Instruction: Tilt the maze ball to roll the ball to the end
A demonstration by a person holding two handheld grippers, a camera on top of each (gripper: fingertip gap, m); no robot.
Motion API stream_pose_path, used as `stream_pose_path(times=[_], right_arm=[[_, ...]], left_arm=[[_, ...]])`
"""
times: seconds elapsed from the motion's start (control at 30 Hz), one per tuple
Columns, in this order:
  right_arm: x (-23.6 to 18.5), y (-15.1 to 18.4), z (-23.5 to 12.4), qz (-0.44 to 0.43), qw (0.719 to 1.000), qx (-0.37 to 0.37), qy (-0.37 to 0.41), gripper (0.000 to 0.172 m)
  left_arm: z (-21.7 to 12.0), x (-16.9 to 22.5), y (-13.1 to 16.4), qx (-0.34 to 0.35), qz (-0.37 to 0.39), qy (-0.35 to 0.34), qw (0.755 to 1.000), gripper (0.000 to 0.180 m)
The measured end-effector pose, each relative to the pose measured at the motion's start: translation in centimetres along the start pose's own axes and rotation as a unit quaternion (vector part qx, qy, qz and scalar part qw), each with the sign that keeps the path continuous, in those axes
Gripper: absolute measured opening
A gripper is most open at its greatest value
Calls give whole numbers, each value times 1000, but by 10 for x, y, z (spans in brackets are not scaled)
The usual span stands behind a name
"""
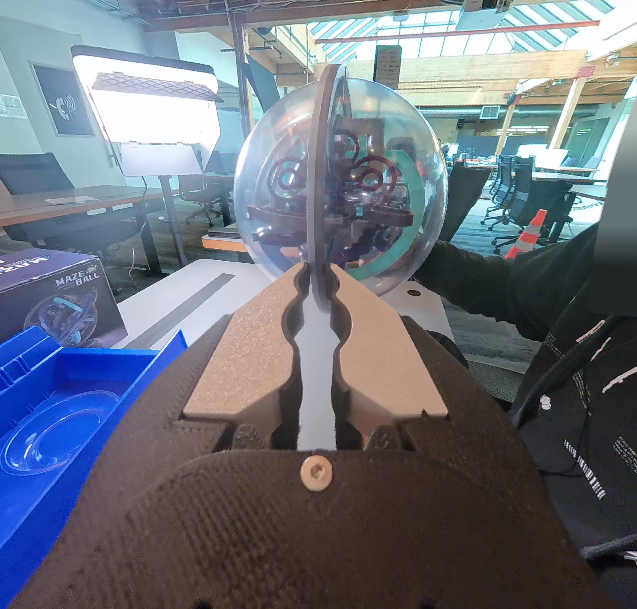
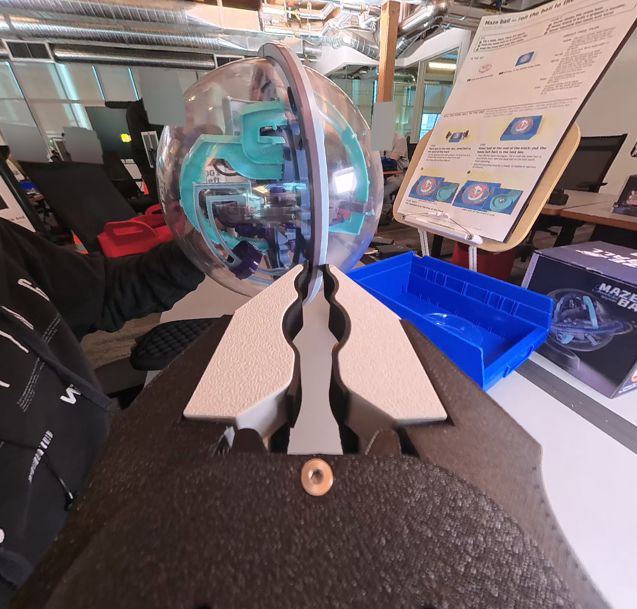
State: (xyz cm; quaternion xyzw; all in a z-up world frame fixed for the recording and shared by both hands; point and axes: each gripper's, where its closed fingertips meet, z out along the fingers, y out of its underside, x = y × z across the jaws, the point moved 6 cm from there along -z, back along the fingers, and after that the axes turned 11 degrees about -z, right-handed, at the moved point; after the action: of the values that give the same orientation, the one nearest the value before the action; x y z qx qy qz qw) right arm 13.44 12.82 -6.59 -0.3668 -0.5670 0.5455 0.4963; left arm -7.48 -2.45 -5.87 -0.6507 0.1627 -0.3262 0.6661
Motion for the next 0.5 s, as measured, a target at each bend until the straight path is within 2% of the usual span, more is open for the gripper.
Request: stream_pose_path(times=[0.5], right_arm=[[0, 19, -9, 34, 999, -27, 4, 6]], left_arm=[[7, -10, 23, -24, -76, 1, 997, 6]])
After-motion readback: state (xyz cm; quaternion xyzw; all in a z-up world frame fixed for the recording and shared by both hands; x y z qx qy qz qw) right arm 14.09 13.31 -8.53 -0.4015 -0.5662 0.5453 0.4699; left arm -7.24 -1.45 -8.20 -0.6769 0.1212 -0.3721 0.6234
